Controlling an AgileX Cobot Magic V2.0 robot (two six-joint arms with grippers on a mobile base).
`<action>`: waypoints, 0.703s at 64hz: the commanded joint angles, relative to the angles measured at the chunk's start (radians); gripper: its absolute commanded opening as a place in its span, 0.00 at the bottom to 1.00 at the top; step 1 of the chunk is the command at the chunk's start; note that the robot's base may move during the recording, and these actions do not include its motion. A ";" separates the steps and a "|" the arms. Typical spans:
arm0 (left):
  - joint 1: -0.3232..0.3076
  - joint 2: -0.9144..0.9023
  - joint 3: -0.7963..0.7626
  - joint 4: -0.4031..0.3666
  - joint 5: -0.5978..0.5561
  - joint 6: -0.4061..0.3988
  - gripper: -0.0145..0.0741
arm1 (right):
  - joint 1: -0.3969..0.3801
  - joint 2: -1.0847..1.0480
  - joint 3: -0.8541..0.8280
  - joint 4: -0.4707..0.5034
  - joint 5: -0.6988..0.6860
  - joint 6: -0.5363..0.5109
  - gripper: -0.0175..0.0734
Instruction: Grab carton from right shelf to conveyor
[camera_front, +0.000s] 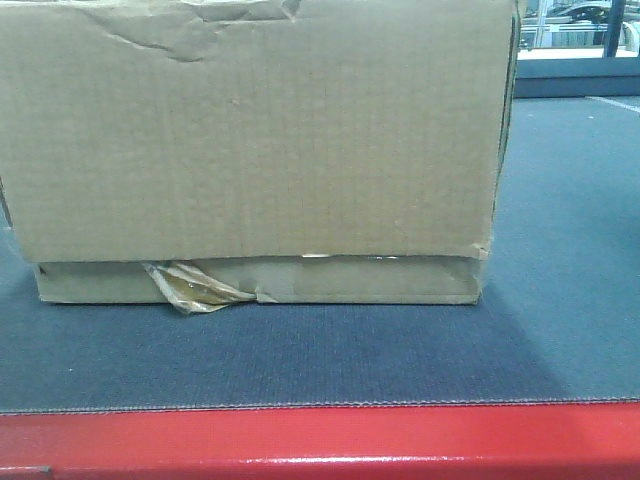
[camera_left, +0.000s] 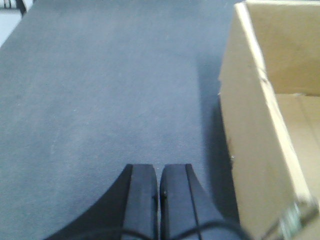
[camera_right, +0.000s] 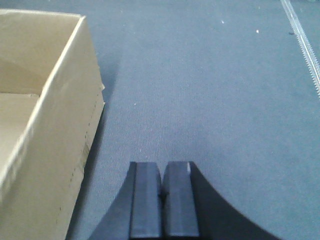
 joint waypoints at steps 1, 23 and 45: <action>0.003 -0.111 0.124 -0.006 -0.125 0.001 0.18 | -0.005 -0.097 0.132 -0.012 -0.136 -0.001 0.12; 0.003 -0.382 0.319 -0.006 -0.213 0.001 0.18 | -0.005 -0.470 0.528 -0.016 -0.425 -0.021 0.12; 0.003 -0.428 0.321 -0.006 -0.219 0.001 0.18 | -0.005 -0.610 0.622 -0.016 -0.542 -0.021 0.12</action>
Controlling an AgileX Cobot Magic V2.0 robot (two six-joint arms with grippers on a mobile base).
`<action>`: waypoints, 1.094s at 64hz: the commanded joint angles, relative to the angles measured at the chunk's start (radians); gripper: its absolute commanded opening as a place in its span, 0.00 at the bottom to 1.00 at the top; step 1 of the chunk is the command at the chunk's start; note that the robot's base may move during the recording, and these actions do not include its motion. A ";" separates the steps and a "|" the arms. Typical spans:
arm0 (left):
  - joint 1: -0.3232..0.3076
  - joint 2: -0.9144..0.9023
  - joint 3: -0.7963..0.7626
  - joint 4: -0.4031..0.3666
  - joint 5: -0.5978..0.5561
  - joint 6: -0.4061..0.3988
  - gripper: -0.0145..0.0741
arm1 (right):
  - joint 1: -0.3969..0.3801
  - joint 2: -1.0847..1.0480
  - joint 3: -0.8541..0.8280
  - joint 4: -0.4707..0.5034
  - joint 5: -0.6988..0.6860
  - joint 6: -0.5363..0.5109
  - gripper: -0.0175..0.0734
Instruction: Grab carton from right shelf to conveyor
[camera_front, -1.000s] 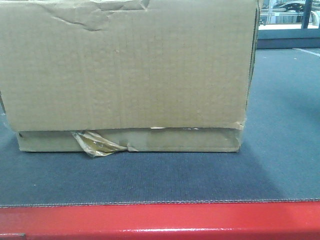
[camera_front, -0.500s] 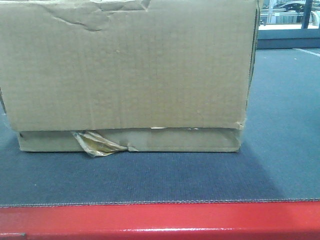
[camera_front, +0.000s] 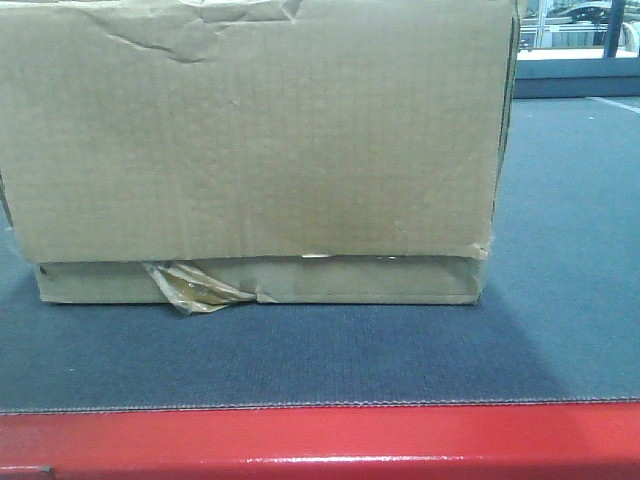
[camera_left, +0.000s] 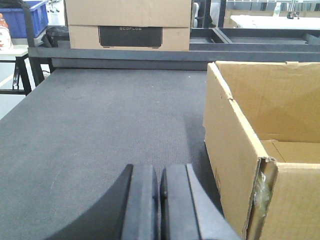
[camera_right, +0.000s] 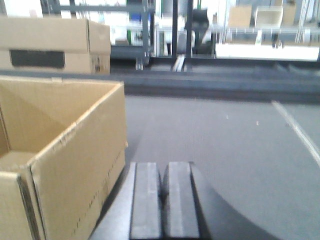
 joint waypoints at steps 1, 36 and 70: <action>0.003 -0.005 0.004 -0.003 -0.024 0.001 0.18 | -0.005 -0.007 0.000 -0.014 -0.044 -0.010 0.12; 0.003 -0.015 0.004 -0.003 -0.021 0.001 0.18 | -0.005 -0.007 0.000 -0.014 -0.046 -0.010 0.12; 0.061 -0.372 0.535 -0.197 -0.374 0.161 0.18 | -0.005 -0.007 0.000 -0.014 -0.046 -0.010 0.12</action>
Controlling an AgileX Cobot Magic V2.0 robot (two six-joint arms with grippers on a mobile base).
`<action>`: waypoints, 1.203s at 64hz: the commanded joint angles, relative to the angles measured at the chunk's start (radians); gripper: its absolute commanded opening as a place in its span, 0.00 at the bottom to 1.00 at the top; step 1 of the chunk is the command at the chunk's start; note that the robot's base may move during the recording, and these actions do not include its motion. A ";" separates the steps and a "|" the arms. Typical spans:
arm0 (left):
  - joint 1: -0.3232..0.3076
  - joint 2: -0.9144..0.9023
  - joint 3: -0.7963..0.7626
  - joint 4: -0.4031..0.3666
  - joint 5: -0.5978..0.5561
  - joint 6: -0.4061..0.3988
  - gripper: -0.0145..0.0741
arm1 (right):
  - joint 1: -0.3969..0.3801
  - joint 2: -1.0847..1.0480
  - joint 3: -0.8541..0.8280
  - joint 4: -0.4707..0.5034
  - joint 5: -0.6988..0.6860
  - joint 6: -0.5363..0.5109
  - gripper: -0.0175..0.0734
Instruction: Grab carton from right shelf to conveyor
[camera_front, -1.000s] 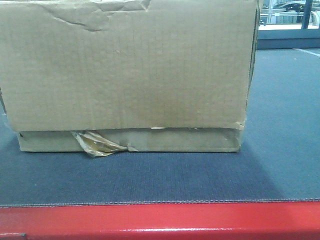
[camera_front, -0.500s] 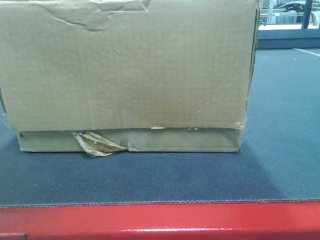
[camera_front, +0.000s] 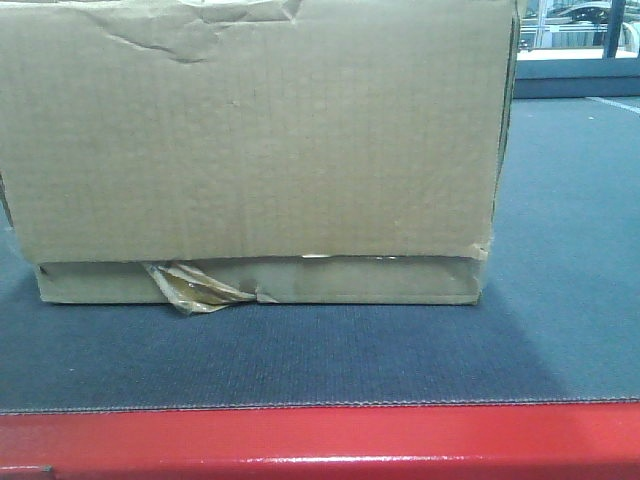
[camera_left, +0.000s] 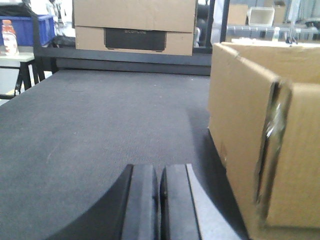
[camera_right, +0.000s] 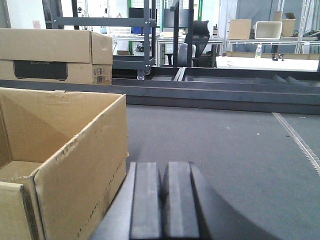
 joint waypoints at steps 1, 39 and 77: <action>0.002 -0.018 0.071 -0.012 -0.164 0.014 0.18 | -0.005 -0.007 0.001 -0.012 -0.023 -0.010 0.12; 0.002 -0.018 0.071 -0.005 -0.128 0.014 0.18 | -0.005 -0.007 0.001 -0.012 -0.025 -0.010 0.12; 0.002 -0.018 0.071 -0.005 -0.128 0.014 0.18 | -0.133 -0.073 0.113 0.101 -0.013 -0.095 0.12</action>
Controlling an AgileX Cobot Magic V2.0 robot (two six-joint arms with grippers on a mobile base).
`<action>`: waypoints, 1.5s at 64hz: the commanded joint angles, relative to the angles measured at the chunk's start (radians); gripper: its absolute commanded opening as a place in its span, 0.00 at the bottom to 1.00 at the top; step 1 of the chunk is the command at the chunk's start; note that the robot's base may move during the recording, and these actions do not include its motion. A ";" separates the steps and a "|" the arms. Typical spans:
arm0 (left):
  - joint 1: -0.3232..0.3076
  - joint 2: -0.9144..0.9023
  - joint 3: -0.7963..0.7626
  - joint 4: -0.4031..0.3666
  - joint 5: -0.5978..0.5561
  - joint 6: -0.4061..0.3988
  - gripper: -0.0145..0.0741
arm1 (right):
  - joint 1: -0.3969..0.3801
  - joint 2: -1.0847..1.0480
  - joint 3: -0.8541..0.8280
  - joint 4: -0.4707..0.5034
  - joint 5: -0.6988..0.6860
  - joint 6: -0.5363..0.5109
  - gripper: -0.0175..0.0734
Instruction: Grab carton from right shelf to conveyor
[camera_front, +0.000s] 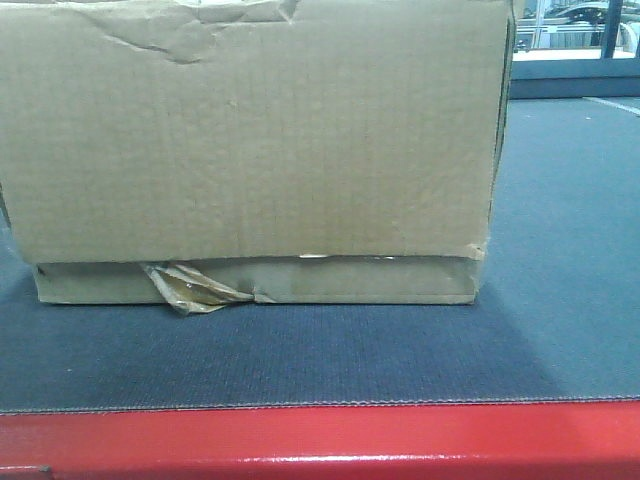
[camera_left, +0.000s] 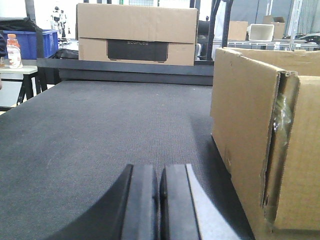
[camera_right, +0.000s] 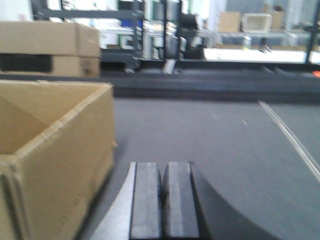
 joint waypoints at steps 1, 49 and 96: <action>0.002 -0.005 -0.001 -0.004 -0.024 0.004 0.18 | -0.056 -0.052 0.073 0.065 -0.041 -0.071 0.12; 0.002 -0.005 -0.001 -0.004 -0.024 0.004 0.18 | -0.100 -0.309 0.369 0.098 -0.180 -0.097 0.12; 0.002 -0.005 -0.001 -0.004 -0.024 0.004 0.18 | -0.100 -0.309 0.369 0.098 -0.180 -0.097 0.12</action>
